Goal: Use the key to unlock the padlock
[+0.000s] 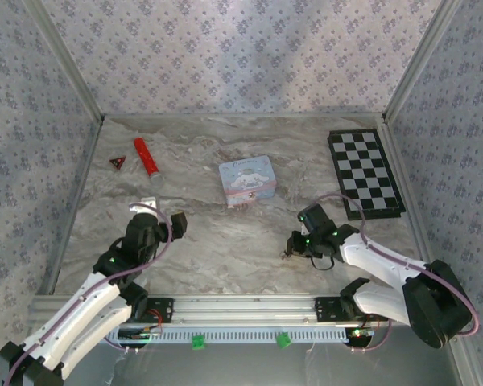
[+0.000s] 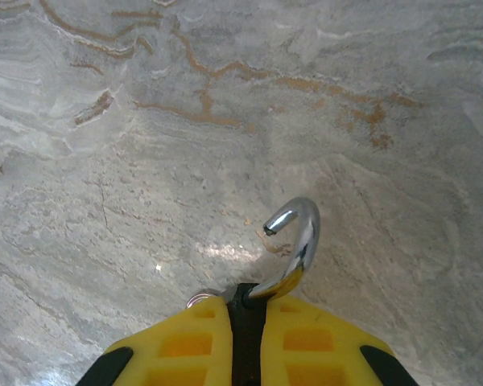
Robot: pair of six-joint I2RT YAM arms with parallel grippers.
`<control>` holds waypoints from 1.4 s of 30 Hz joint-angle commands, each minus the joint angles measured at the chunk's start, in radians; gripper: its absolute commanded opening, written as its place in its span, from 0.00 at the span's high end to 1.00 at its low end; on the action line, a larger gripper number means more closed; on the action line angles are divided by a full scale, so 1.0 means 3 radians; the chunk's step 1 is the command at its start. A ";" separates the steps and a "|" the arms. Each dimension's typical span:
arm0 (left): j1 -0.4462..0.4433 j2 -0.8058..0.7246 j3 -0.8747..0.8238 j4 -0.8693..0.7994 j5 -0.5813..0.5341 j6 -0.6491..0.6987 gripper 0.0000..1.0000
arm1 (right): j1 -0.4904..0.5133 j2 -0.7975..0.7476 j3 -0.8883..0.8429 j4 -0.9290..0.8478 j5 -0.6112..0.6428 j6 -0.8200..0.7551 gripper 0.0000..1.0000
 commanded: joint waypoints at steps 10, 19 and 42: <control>-0.0013 -0.0159 -0.0028 0.0023 -0.0148 0.0030 0.00 | 0.0006 -0.0056 -0.0041 -0.0179 0.0315 0.0124 0.72; -0.0011 -0.0323 -0.0071 -0.0024 -0.0298 -0.0017 0.00 | 0.0011 -0.0223 -0.0006 -0.0410 0.0490 0.0145 0.60; 0.0018 0.0076 0.0255 0.0900 -0.0988 0.0702 0.00 | -0.0528 -0.0567 0.1194 -0.0566 0.1434 -0.0853 0.32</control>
